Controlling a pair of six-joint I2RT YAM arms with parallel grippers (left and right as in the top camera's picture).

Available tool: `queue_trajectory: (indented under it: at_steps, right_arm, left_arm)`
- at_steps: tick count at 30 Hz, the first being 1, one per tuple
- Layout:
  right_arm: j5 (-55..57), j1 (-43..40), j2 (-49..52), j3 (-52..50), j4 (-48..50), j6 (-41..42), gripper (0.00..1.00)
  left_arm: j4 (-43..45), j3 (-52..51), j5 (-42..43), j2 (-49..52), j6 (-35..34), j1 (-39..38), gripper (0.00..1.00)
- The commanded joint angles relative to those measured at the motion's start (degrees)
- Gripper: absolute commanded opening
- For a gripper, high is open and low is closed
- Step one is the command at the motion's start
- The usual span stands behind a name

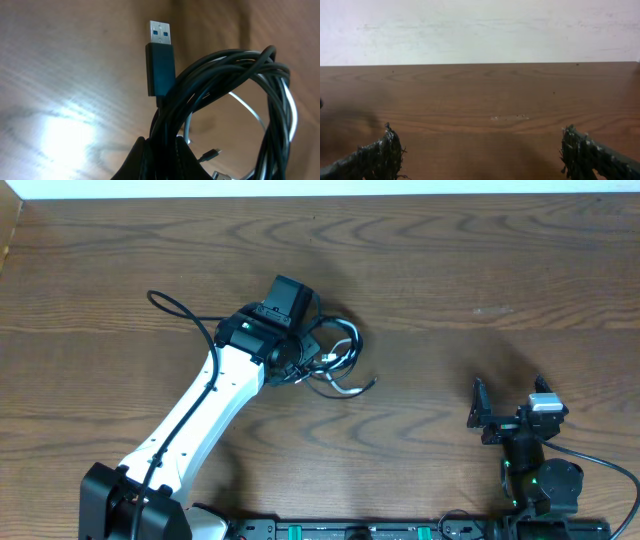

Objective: Untangle cables
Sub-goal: 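Lift the cable coil with the left gripper and pull it back slightly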

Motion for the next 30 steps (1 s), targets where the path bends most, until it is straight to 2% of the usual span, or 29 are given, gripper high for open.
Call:
queue_trajectory:
  at_steps: [1, 5, 30]
  right_arm:
    - [0.2, 0.3, -0.2, -0.1, -0.2, 0.8, 0.99]
    - [0.2, 0.3, -0.2, -0.1, -0.2, 0.8, 0.99]
    - [0.2, 0.3, -0.2, -0.1, -0.2, 0.8, 0.99]
  left_arm:
    - [1.3, -0.2, -1.6, -0.8, -0.7, 0.0, 0.08]
    - [0.5, -0.2, -1.6, -0.8, 1.9, 0.0, 0.08]
    - [0.4, -0.2, -1.6, -0.8, 1.9, 0.0, 0.08]
